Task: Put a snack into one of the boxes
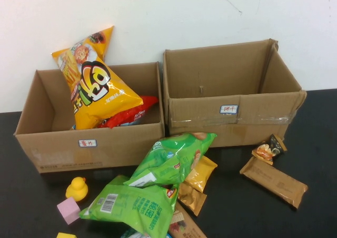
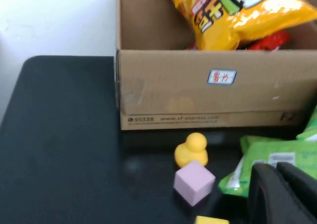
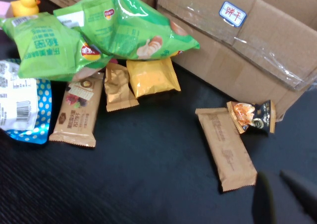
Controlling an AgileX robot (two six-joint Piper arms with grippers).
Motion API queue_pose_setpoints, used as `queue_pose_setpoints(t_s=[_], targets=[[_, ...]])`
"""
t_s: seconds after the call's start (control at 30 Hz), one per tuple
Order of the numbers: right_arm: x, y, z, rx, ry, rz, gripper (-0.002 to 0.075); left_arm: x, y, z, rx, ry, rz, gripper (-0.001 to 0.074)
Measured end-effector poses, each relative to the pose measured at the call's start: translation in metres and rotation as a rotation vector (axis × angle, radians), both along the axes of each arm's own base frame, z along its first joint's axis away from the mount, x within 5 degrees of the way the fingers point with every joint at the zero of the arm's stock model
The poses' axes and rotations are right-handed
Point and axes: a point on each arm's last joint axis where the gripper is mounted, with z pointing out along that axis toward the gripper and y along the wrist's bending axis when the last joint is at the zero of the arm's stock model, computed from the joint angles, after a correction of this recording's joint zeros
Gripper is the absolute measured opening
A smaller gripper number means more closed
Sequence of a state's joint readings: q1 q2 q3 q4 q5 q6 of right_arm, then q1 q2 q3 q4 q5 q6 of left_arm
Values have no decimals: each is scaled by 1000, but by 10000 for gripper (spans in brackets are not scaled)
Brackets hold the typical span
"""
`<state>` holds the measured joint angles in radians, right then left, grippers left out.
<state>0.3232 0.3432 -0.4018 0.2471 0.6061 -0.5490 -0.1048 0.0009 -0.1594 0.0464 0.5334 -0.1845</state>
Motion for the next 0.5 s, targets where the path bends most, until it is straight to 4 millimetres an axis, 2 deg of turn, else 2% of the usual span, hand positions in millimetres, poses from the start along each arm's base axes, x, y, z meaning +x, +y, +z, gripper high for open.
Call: queue_pose_setpoints(t_s=[0.1,0.27,0.5], targets=[[0,0,0,0,0,0,1,5,-3,-13,52,-54,-9,-1],[0,0,0,-2,6,2,1,12,-1,-35,23,-100,59,-1],[-1,0,-1,-2,10,3,1,12,-2,-41,63,-64,10,-1]])
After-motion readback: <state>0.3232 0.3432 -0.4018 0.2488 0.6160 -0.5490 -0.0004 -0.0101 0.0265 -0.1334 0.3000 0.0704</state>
